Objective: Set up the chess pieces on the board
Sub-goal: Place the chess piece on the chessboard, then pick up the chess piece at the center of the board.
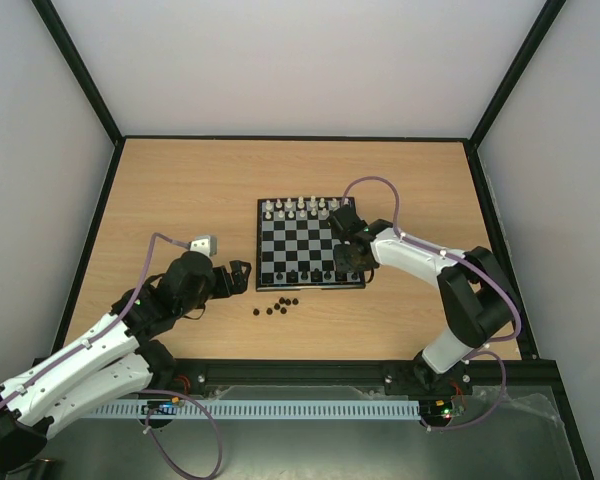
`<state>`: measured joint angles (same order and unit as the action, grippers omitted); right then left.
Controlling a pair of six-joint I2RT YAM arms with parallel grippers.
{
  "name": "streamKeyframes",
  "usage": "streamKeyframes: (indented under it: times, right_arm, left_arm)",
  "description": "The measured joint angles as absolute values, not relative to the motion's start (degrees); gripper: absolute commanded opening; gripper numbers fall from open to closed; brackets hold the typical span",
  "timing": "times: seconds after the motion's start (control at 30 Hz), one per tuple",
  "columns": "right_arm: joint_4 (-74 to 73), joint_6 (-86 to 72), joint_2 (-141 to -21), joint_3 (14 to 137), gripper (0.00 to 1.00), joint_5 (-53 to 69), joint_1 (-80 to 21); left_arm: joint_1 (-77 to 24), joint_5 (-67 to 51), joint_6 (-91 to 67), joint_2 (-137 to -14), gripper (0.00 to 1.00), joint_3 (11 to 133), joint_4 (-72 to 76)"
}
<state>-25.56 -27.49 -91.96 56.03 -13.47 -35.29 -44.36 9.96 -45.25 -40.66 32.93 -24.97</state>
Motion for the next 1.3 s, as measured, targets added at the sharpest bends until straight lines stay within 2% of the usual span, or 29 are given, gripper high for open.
streamKeyframes:
  times: [0.13, 0.2, 0.33, 0.53, 0.87, 1.0, 1.3]
  right_arm:
    - [-25.6, -27.5, -91.9, 56.1, 0.42, -13.5, -35.3]
    - [-25.9, -27.4, -91.7, 56.3, 0.58, -13.6, -35.3]
    - [-27.1, -27.5, -88.9, 57.8, 1.00, -14.2, -35.3]
    - [-28.9, -27.1, -81.4, 60.7, 0.99, -13.3, -35.3]
    - [-28.8, -27.3, -68.8, 56.1, 0.98, -0.7, -37.4]
    - [-28.4, -28.7, -66.4, 53.6, 0.90, 1.3, -42.7]
    - [-25.8, -34.4, -70.2, 49.2, 0.60, -3.2, -53.9]
  left_arm:
    - [-44.4, 9.9, -45.2, -40.7, 1.00, 32.9, -24.9]
    - [-44.4, 10.0, -45.2, -40.8, 0.99, 32.9, -24.8]
    - [-44.4, 10.0, -45.1, -41.1, 0.99, 32.9, -24.8]
    - [-44.4, 10.4, -44.8, -41.6, 1.00, 33.5, -24.9]
    - [-44.4, 10.2, -44.5, -41.6, 0.99, 35.4, -23.7]
    - [-44.4, 8.6, -45.5, -41.5, 1.00, 33.3, -22.6]
    - [-44.4, 8.0, -50.9, -34.2, 0.99, 24.6, -22.4]
